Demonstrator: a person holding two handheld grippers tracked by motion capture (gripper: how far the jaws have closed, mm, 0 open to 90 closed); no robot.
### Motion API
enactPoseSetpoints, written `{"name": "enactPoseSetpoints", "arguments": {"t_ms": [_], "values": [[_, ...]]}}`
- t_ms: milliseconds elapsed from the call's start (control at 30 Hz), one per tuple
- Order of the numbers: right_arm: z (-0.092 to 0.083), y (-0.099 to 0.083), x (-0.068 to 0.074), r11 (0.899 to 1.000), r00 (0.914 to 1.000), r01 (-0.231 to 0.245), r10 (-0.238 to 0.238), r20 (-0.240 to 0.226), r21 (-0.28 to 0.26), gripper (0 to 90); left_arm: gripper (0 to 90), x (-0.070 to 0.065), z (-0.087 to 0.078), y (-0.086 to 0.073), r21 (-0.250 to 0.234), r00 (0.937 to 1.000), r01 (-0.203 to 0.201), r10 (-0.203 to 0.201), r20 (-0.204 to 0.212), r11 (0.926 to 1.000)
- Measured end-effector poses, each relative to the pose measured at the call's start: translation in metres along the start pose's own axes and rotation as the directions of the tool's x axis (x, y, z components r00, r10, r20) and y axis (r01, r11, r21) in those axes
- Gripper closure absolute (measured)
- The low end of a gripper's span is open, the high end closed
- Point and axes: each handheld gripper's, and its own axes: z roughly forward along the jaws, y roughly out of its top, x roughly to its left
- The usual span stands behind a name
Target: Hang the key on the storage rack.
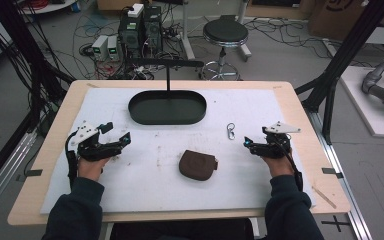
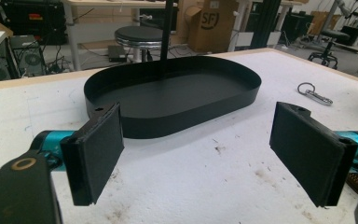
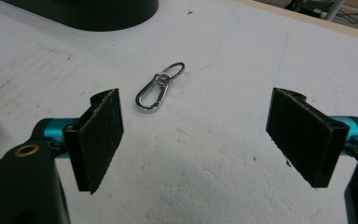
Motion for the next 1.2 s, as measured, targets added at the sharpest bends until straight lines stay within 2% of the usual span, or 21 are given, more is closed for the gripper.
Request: {"name": "enactPoseSetpoints", "arguments": {"t_ms": [233,633,700,833,967,1067,1200], "values": [[0.001,-0.001,-0.001,1.0,0.9998,-0.017,0.017,0.005,0.006,19.1,17.3,0.002,0.001,-0.001,-0.001,0.9999,0.01,-0.01,-0.01,0.9999],[0.0,-0.002,0.002,1.0,0.9999,-0.008,0.007,0.007,0.004,20.5,17.7,0.002,0.0,0.0,0.002,1.0,0.009,-0.009,0.001,1.0],[-0.001,-0.001,0.003,1.0,0.9999,-0.009,0.01,-0.013,0.009,25.8,18.0,0.001,-0.001,0.0,0.004,1.0,0.006,-0.006,0.001,1.0],[-0.001,0.001,0.008,1.0,0.9995,-0.014,0.014,-0.027,0.002,25.9,18.1,0.002,-0.004,-0.001,0.002,0.9999,0.009,-0.009,0.005,1.0],[-0.001,0.004,0.015,1.0,0.9994,0.002,-0.002,-0.034,-0.005,27.1,18.2,0.004,-0.007,-0.001,-0.005,0.9999,0.016,-0.016,0.002,0.9999],[0.002,0.005,0.018,1.0,0.9991,0.008,-0.008,-0.042,0.003,28.9,18.3,0.004,-0.007,-0.002,-0.001,0.9998,0.018,-0.018,0.0,0.9998],[0.016,0.008,0.017,0.999,0.9986,-0.016,0.018,-0.051,0.043,34.3,18.6,0.003,-0.006,-0.003,0.007,0.9998,0.018,-0.018,0.003,0.9998]]}}
